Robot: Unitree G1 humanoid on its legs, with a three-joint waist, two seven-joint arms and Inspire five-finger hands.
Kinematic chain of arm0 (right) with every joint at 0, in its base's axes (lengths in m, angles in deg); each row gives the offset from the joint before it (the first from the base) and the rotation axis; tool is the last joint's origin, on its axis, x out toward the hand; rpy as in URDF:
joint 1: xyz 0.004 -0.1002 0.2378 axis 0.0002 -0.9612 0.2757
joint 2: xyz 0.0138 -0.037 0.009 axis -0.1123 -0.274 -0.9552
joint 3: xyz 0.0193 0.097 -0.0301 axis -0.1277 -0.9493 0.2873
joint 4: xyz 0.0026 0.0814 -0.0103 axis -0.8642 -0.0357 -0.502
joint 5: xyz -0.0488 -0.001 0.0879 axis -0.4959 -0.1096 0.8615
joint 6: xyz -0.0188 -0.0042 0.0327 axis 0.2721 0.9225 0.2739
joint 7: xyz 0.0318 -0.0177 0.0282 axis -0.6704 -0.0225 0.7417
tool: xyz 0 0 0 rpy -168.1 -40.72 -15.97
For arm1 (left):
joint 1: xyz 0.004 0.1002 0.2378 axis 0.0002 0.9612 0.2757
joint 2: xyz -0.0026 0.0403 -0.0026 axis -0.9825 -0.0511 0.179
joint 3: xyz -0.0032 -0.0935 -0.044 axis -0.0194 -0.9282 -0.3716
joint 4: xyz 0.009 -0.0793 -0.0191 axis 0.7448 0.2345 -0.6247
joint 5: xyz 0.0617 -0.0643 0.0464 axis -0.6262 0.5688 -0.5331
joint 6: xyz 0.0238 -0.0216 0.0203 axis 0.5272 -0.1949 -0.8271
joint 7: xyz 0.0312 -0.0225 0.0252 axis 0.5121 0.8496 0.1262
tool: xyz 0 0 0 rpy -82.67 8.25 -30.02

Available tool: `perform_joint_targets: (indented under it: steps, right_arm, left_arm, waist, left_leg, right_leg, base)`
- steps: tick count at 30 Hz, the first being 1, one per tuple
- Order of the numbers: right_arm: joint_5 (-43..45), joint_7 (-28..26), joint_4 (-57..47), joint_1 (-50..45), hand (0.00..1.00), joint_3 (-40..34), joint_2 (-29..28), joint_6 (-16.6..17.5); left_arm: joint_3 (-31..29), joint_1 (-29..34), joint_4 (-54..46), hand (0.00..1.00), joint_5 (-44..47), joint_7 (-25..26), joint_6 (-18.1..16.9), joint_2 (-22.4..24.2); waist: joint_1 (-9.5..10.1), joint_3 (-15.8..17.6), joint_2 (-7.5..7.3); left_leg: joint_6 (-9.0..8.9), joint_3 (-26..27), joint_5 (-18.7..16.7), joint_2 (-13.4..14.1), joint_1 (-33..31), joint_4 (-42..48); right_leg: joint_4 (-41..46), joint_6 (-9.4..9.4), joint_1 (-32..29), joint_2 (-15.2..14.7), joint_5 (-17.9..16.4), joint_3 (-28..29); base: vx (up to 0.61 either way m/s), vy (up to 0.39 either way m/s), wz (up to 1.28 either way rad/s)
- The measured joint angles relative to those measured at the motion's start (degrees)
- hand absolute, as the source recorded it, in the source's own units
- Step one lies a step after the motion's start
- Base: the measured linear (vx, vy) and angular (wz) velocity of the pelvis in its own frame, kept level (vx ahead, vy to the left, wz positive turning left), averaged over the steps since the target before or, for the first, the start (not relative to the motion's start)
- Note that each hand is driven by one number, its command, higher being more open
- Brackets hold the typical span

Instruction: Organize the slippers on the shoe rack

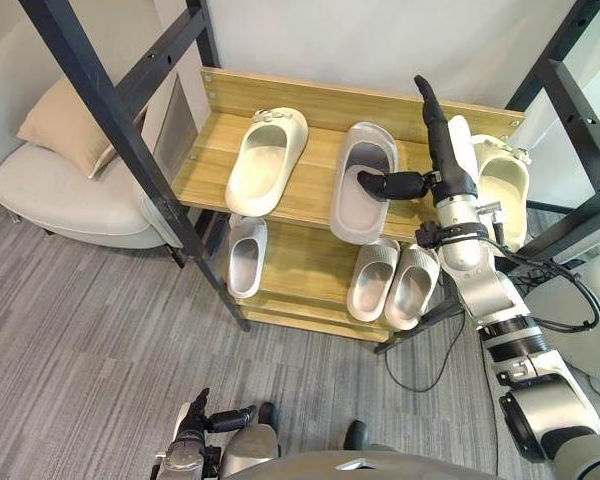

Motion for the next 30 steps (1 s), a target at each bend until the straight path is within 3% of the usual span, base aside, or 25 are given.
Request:
perform_joint_targets:
  steps: [12,19,30]
  right_arm:
    - [2.4,-2.8,3.4,4.8,0.00,3.2,0.4,0.7]
    - [2.4,-4.5,2.3,4.9,0.00,4.4,0.7,1.2]
    - [1.8,-6.1,-25.1,-3.9,0.00,1.4,4.0,1.4]
  left_arm:
    - [-0.7,-0.2,-0.6,1.00,1.0,-0.6,-0.1,-0.2]
    - [-0.7,-0.2,-0.5,1.00,1.0,-0.6,0.1,-0.2]
    - [-0.9,-0.1,-0.5,1.00,0.9,-1.1,1.3,-0.5]
  waist:
    - [1.06,0.9,-1.02]
    - [0.58,0.9,-1.06]
    - [-2.38,0.7,-0.81]
  left_leg:
    - [0.27,-0.1,0.2,-0.3,0.0,-1.0]
    - [0.28,0.1,0.2,-0.3,0.5,-1.0]
    - [0.37,1.6,-0.1,-0.2,2.3,-1.9]
  right_leg:
    - [0.0,-0.01,-0.4,-0.1,0.0,-0.1]
    - [0.0,-0.02,-0.1,-0.2,0.0,0.0]
    - [0.8,-0.01,0.3,-0.4,0.0,1.3]
  base:
    - [0.00,0.000,0.00]
    - [0.00,0.000,0.00]
    - [0.00,0.010,-0.07]
